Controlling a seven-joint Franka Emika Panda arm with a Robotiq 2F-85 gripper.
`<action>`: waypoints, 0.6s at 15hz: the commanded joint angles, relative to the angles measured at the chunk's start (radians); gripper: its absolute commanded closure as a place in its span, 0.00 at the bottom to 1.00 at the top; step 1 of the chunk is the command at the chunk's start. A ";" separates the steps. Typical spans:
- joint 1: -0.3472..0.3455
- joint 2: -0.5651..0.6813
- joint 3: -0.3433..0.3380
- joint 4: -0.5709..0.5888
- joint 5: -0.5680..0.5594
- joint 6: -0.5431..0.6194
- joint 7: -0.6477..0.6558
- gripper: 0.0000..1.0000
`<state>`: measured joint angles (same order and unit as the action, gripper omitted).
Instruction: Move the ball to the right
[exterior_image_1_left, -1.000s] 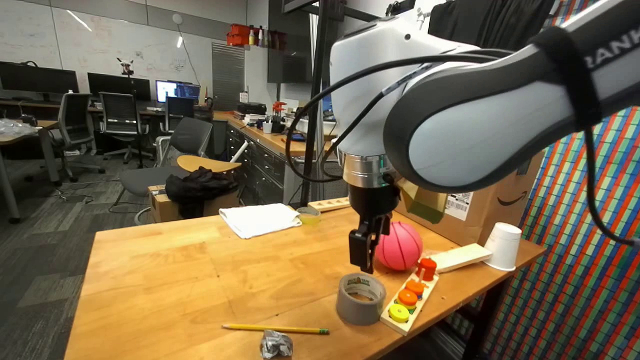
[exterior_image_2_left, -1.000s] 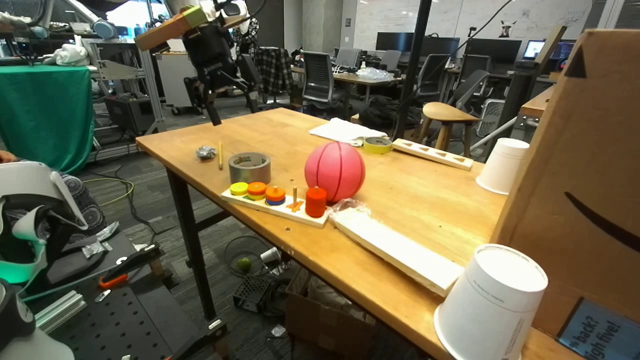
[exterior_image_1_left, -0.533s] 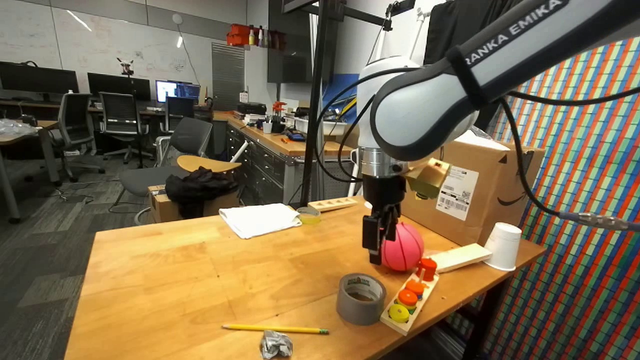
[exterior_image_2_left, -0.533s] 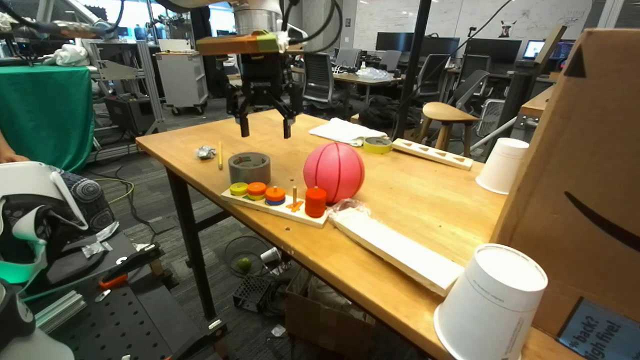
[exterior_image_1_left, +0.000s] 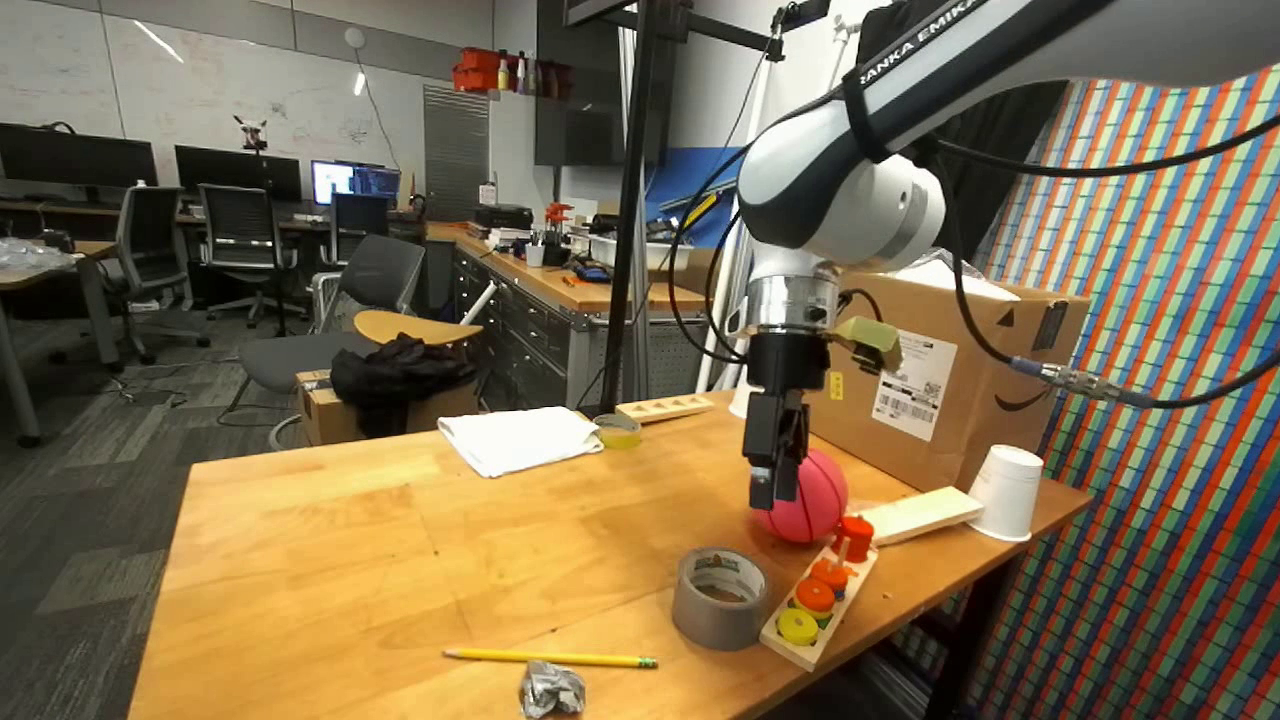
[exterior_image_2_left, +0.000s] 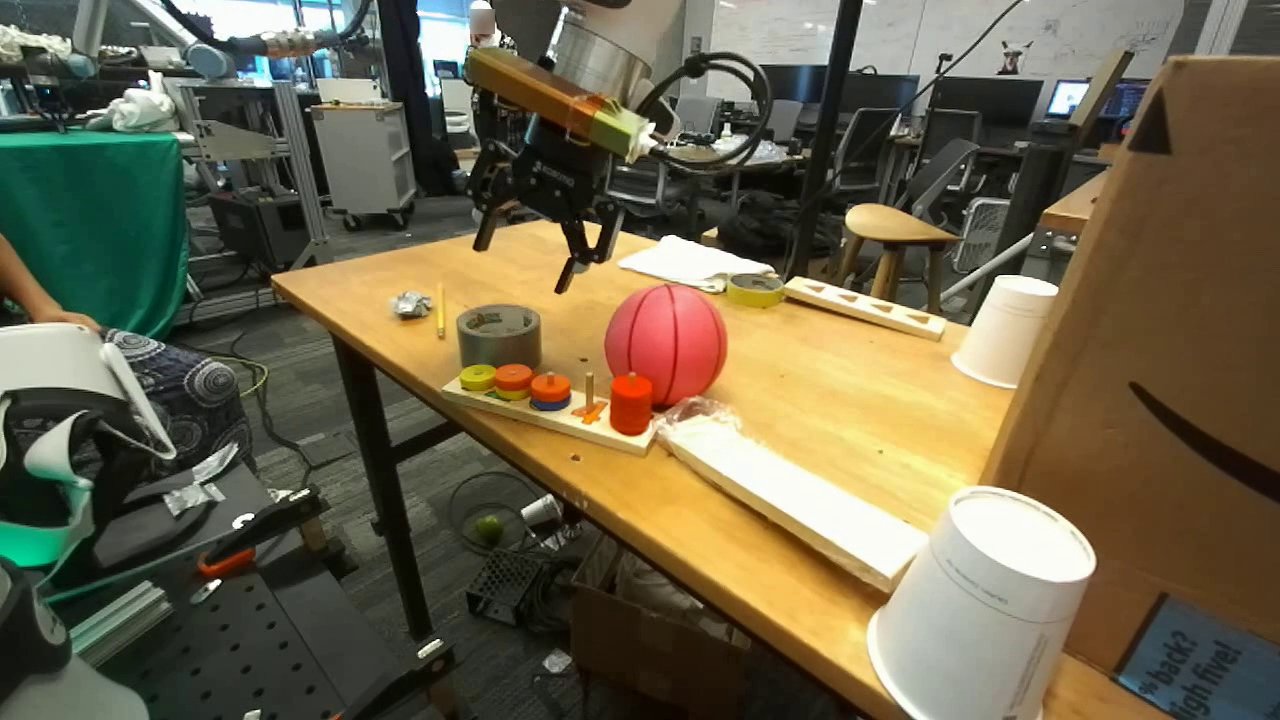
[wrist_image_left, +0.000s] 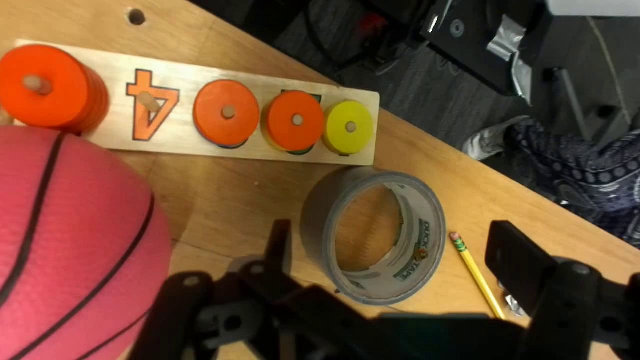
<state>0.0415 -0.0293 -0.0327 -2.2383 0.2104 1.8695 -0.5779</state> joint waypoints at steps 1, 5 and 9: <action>-0.050 0.098 -0.021 0.108 0.086 -0.110 -0.089 0.00; -0.084 0.145 -0.004 0.126 0.166 -0.032 -0.177 0.00; -0.071 0.106 0.009 0.118 0.023 0.091 -0.197 0.00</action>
<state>-0.0306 0.1148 -0.0376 -2.1401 0.3344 1.9233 -0.7716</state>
